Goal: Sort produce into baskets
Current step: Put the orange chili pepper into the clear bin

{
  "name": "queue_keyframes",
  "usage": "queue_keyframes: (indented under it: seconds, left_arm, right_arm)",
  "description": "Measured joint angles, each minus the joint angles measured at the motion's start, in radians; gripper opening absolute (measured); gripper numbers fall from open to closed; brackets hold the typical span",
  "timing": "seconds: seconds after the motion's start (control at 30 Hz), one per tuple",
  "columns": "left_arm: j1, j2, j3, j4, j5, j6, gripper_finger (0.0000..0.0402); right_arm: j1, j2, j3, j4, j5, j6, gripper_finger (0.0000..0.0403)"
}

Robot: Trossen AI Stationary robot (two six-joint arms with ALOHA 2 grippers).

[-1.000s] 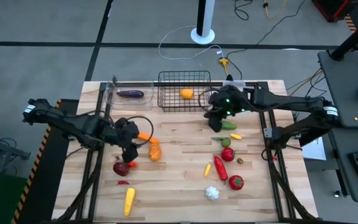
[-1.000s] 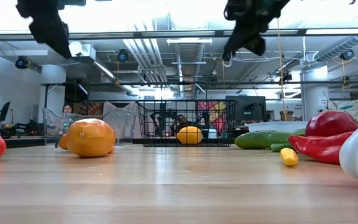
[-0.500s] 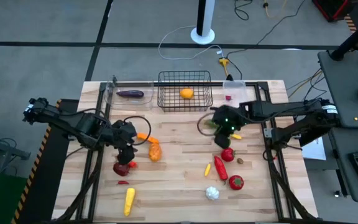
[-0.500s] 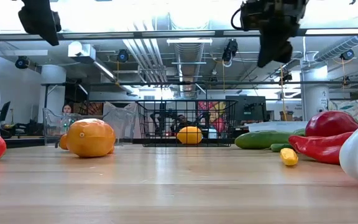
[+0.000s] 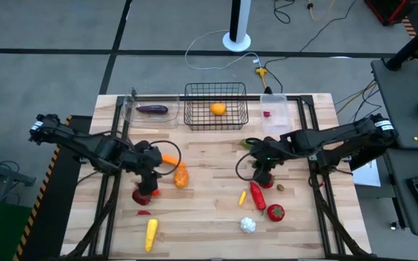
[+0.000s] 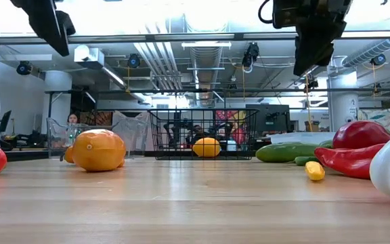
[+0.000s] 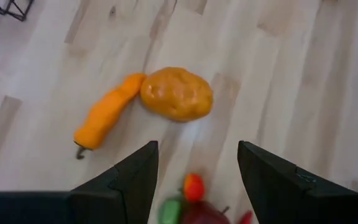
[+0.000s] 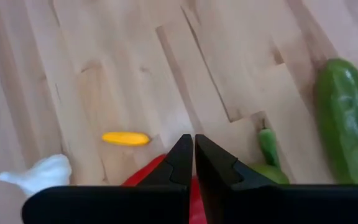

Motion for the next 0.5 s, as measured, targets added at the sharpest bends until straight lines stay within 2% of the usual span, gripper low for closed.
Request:
queue_keyframes:
  seconds: [0.3, 0.5]
  left_arm:
    - [-0.007, 0.08, 0.0, 0.0, -0.001, 0.241, 0.0203]
    - [-0.007, 0.07, -0.014, 0.001, -0.038, 0.295, 0.0203]
  right_arm:
    - [-0.002, 0.0, 0.016, 0.074, 0.104, -0.063, 0.0013]
    - [-0.002, 0.0, 0.016, 0.086, 0.124, -0.092, 0.0013]
